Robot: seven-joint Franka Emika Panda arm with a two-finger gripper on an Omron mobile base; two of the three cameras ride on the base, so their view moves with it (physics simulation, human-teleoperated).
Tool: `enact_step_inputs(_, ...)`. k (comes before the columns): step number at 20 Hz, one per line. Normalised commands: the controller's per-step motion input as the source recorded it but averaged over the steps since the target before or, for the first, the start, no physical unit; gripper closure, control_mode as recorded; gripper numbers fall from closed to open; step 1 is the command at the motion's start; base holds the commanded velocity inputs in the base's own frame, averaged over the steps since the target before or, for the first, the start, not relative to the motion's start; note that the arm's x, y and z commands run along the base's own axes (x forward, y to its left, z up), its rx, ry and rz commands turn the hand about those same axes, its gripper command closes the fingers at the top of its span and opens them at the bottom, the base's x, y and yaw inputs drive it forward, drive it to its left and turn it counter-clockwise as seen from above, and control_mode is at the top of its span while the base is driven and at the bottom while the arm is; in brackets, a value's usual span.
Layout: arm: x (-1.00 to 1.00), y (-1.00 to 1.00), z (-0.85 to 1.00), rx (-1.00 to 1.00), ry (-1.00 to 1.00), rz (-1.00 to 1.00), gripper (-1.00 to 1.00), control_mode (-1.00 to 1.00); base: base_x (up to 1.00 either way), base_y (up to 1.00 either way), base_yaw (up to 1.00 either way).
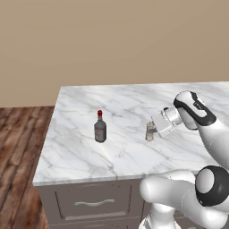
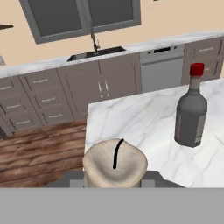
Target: Get the candle and the liquor from the cabinet and move them to the dining counter.
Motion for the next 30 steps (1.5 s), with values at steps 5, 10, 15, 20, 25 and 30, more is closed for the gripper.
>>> enact_step_inputs(5,0.01,0.12,-0.38,0.05,-0.12,0.0,1.0,-1.0,0.0,0.0,0.0)
enact_step_inputs(10,0.04,0.11,-0.27,0.05,-0.06,0.0,1.0,-1.0,0.0,0.0,0.0)
enact_step_inputs(15,0.09,0.07,-0.19,0.04,-0.02,0.0,1.0,-1.0,0.0,0.0,0.0)
enact_step_inputs(20,0.07,0.13,-0.21,0.03,-0.02,0.0,1.0,-1.0,0.0,0.0,0.0)
enact_step_inputs(25,0.13,0.18,-0.22,0.01,-0.06,0.0,1.0,-1.0,0.0,0.0,0.0)
enact_step_inputs(30,0.25,0.19,-0.13,0.0,-0.01,0.0,1.0,-1.0,0.0,0.0,0.0)
